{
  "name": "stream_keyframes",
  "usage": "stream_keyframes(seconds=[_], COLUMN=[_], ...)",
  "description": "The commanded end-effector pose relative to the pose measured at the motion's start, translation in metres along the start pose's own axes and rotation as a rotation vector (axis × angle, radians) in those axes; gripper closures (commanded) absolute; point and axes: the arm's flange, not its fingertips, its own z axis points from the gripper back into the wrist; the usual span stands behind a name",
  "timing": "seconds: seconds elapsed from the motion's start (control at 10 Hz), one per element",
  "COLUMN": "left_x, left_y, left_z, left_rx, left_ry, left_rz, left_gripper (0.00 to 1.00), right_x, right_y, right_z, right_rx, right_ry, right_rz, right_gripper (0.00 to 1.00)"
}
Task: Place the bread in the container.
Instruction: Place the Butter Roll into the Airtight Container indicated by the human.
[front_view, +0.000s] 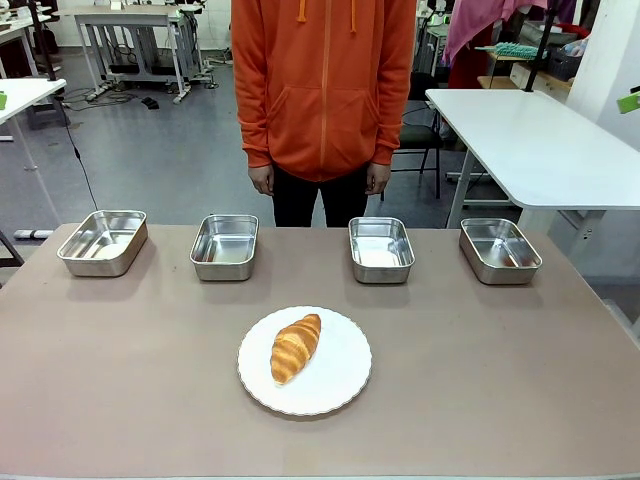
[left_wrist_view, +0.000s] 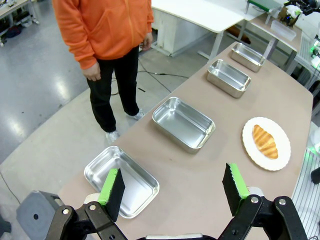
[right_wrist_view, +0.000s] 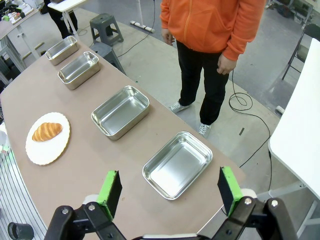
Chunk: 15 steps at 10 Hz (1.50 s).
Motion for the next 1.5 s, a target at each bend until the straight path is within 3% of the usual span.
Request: stream_keyframes(seconds=[0.0, 1.4], left_x=[-0.001, -0.001], left_y=[-0.001, -0.001], left_z=[0.002, 0.002], left_rx=[-0.01, -0.01], left_ry=[-0.021, -0.021], left_rz=[-0.008, -0.008], left_gripper=[0.0, 0.0], right_x=[0.001, 0.001], right_y=[0.0013, 0.0013], right_z=[0.0, 0.0], right_rx=[0.003, 0.003], right_ry=[-0.017, -0.017], right_rz=[0.005, 0.005], right_gripper=[0.0, 0.0])
